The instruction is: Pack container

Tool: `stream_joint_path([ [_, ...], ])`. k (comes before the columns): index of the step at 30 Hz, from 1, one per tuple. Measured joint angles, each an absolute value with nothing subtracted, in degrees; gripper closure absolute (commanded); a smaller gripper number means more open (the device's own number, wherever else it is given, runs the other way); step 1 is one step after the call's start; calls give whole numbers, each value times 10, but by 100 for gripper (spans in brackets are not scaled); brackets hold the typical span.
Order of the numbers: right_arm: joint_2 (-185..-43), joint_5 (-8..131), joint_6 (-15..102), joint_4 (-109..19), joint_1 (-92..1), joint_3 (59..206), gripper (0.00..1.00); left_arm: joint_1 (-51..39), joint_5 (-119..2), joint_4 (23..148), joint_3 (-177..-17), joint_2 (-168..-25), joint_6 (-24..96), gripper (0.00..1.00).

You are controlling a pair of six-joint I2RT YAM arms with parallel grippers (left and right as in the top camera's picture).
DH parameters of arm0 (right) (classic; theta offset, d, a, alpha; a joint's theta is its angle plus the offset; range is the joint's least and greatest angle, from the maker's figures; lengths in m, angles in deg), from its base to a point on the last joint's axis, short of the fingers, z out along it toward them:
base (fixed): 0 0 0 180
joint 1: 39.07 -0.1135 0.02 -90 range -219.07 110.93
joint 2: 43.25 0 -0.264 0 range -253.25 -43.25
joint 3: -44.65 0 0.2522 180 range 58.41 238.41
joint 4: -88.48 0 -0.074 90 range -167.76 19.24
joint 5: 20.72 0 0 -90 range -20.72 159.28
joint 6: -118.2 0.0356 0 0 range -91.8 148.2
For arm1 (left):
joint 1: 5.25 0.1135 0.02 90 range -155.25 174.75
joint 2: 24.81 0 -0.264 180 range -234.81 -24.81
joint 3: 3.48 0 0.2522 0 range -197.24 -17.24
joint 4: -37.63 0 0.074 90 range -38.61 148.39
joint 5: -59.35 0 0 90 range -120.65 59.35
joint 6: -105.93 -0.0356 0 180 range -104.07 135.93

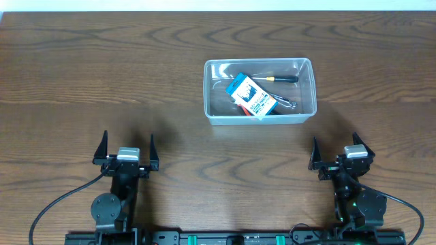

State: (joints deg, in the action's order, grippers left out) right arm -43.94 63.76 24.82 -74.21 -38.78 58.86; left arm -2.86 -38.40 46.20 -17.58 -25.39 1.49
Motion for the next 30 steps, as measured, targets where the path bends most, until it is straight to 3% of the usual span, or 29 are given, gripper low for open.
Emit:
stream_joint_path([
  [6, -439, 638, 248, -742, -388, 589, 1, -27, -380, 520, -180, -254, 16, 2],
  [30, -439, 638, 248, -742, -388, 589, 1, -27, -378, 525, -183, -254, 150, 2],
])
